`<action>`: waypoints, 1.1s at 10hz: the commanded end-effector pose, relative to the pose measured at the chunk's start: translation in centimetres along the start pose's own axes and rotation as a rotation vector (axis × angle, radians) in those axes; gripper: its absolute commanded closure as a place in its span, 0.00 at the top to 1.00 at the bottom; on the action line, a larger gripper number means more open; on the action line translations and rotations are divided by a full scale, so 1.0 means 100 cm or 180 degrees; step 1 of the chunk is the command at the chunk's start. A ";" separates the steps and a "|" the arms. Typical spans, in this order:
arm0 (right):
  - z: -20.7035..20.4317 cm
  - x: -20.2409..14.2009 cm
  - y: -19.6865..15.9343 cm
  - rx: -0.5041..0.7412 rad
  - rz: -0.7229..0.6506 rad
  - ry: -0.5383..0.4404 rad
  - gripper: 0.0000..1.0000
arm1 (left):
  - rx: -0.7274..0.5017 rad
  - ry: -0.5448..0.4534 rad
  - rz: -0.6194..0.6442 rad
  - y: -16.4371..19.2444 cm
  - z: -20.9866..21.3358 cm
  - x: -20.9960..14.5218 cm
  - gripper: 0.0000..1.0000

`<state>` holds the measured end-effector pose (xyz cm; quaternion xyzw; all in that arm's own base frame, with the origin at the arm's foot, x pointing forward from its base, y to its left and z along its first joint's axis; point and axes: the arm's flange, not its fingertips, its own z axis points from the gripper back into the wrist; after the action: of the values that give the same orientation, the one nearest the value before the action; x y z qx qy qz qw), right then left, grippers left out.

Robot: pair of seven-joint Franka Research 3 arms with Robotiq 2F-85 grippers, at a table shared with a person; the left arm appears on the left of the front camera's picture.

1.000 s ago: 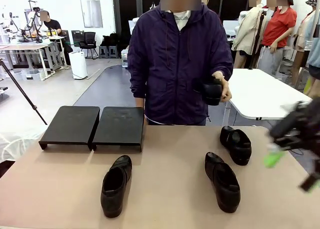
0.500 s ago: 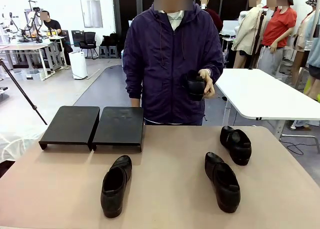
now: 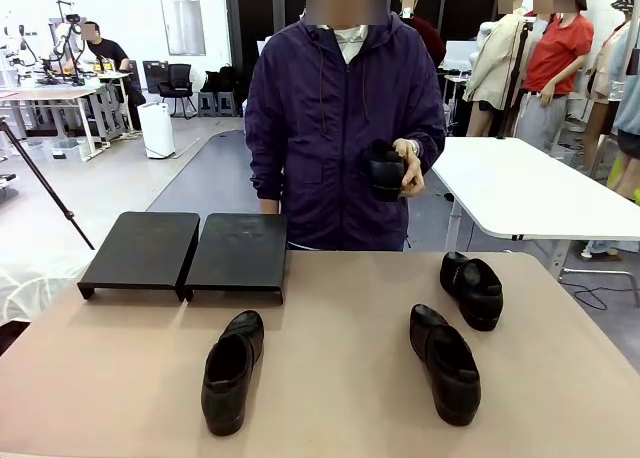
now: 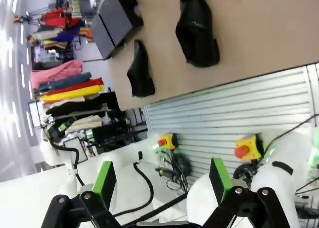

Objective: Organize the shoes by placing them on the stand.
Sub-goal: Pick up one Shoe and place it in the middle of the table, then place the Shoe from the middle of the table onto the Shoes Stand.

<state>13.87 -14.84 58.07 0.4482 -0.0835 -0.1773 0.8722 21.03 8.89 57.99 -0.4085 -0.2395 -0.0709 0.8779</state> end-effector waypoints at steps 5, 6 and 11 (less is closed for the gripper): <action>0.005 -0.004 0.003 -0.0015 0.0113 0.0099 1.00 | -0.0051 -0.0019 -0.0048 0.000 -0.003 -0.002 1.00; 0.005 -0.004 0.003 -0.0015 0.0113 0.0099 1.00 | -0.0051 -0.0019 -0.0048 0.000 -0.003 -0.002 1.00; 0.005 -0.004 0.003 -0.0015 0.0113 0.0099 1.00 | 0.0589 0.1136 -0.0105 -0.080 -0.170 0.020 1.00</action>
<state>13.84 -14.68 58.52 0.4454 -0.0714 -0.1663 0.8769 24.17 -2.85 57.39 -0.3337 -0.1453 -0.1062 0.9254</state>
